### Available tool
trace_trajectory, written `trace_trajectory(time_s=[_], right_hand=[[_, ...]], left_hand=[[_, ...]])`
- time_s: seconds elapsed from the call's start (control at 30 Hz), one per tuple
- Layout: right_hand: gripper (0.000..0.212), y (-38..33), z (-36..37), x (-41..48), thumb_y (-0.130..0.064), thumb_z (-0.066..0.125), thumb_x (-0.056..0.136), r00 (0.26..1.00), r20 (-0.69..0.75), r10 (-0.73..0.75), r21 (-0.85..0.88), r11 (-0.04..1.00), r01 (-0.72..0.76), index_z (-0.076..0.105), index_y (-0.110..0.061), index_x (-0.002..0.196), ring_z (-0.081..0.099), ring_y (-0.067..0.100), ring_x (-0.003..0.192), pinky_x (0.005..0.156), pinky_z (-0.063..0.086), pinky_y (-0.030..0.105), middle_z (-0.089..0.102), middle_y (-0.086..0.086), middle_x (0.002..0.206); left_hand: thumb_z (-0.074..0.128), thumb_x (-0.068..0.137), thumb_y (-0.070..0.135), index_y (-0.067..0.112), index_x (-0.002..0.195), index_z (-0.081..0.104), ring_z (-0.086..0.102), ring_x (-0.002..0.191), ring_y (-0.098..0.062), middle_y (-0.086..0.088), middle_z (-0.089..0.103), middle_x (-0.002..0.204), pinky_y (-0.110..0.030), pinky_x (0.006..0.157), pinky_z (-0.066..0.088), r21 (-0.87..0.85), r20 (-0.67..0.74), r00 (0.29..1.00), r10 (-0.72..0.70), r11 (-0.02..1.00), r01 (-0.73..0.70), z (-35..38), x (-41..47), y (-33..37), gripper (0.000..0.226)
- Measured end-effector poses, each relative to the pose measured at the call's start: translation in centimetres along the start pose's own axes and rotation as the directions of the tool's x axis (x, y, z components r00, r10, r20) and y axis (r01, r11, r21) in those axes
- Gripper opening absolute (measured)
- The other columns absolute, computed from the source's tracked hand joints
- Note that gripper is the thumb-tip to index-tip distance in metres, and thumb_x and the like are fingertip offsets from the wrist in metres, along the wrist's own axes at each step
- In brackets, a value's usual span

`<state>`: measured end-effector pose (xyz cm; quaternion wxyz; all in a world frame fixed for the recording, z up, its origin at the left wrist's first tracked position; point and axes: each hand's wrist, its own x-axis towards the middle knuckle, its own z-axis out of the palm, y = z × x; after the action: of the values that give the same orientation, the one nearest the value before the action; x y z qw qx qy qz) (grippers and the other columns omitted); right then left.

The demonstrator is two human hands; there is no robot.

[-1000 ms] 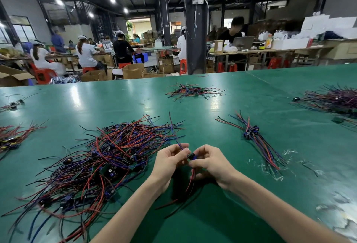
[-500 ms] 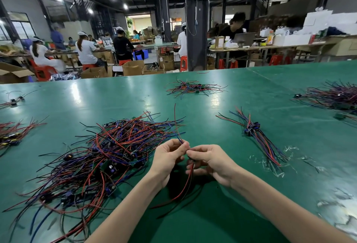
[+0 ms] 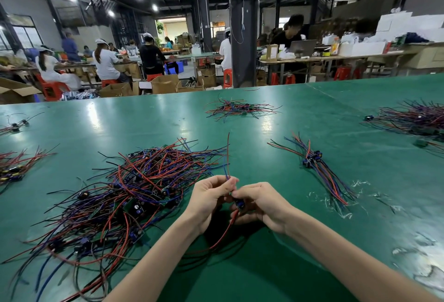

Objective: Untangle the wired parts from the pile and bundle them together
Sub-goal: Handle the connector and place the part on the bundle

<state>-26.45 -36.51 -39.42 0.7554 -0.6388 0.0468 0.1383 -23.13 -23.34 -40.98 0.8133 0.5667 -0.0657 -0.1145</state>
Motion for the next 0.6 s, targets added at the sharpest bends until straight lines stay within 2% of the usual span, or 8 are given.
trace_trajectory(time_s=[0.1,0.17,0.23,0.27,0.33,0.4,0.5,0.6], right_hand=[[0.014,0.12,0.09,0.08,-0.001,0.056,0.087,1.000,-0.026,0.008,-0.007,1.000,-0.009,0.065,0.001,0.076,0.061,0.022,0.045,0.045,0.053,0.028,0.061,0.011,0.055],[0.013,0.21,0.18,0.13,-0.001,0.057,0.086,0.999,-0.050,0.011,-0.007,1.000,-0.011,0.063,0.002,0.074,0.060,0.022,0.043,0.043,0.052,0.028,0.060,0.011,0.053],[0.013,0.32,0.29,0.18,0.000,0.057,0.084,0.997,-0.081,0.014,-0.009,1.000,-0.015,0.060,0.002,0.071,0.058,0.020,0.041,0.042,0.051,0.028,0.057,0.010,0.050],[0.014,0.36,0.36,0.21,0.000,0.057,0.084,0.995,-0.097,0.018,-0.004,1.000,-0.019,0.058,0.001,0.070,0.056,0.019,0.040,0.041,0.051,0.028,0.056,0.009,0.051],[0.014,0.40,0.44,0.23,0.001,0.057,0.084,0.992,-0.125,0.031,0.024,0.999,-0.028,0.057,0.001,0.069,0.055,0.018,0.039,0.040,0.051,0.028,0.054,0.009,0.054],[0.014,0.33,0.45,0.19,0.000,0.057,0.085,0.991,-0.128,0.043,0.070,0.997,-0.034,0.058,0.001,0.071,0.055,0.018,0.040,0.040,0.051,0.027,0.055,0.009,0.058],[0.015,0.08,0.51,0.13,-0.001,0.055,0.086,0.994,-0.096,0.047,0.118,0.992,-0.035,0.060,0.002,0.072,0.056,0.017,0.042,0.039,0.050,0.026,0.060,0.009,0.059],[0.020,-0.09,0.65,0.13,-0.005,0.053,0.088,0.997,-0.059,0.044,0.113,0.993,-0.037,0.061,0.002,0.071,0.057,0.017,0.042,0.040,0.050,0.024,0.060,0.008,0.053]], left_hand=[[0.069,0.071,0.014,-0.001,0.083,0.068,0.059,0.056,-0.016,-0.007,0.064,0.064,-0.026,0.057,0.054,0.015,0.008,1.000,-0.004,1.000,0.003,-0.15,-0.02,-0.12,0.020],[0.068,0.076,0.008,0.000,0.080,0.069,0.061,0.055,-0.016,-0.010,0.066,0.066,-0.025,0.054,0.054,0.026,0.002,1.000,0.005,1.000,-0.005,-0.19,-0.06,-0.24,0.009],[0.067,0.081,0.003,0.003,0.076,0.071,0.061,0.058,-0.016,-0.010,0.068,0.069,-0.024,0.057,0.054,0.117,-0.019,0.998,0.068,0.991,-0.065,-0.10,-0.13,-0.38,0.006],[0.068,0.081,0.002,0.005,0.075,0.071,0.060,0.060,-0.014,-0.008,0.068,0.069,-0.023,0.060,0.053,0.223,-0.026,0.991,0.134,0.967,-0.125,-0.11,-0.08,-0.52,0.007],[0.071,0.080,0.003,0.007,0.073,0.071,0.058,0.060,-0.009,-0.003,0.068,0.066,-0.021,0.063,0.050,0.467,-0.006,0.953,0.304,0.844,-0.266,-0.11,0.03,-0.74,0.008],[0.074,0.079,0.005,0.009,0.070,0.072,0.059,0.059,-0.006,0.000,0.069,0.065,-0.019,0.063,0.050,0.566,0.022,0.911,0.411,0.746,-0.351,0.00,0.02,-0.78,0.010],[0.077,0.075,0.006,0.013,0.065,0.071,0.057,0.056,-0.006,0.003,0.068,0.061,-0.017,0.060,0.048,0.490,-0.068,0.910,0.410,0.808,-0.328,0.32,-0.04,-0.61,0.014],[0.079,0.073,0.008,0.011,0.061,0.065,0.045,0.050,-0.006,0.005,0.056,0.051,-0.015,0.053,0.041,0.299,-0.224,0.934,0.280,0.932,-0.208,0.52,0.15,-0.46,0.018]])
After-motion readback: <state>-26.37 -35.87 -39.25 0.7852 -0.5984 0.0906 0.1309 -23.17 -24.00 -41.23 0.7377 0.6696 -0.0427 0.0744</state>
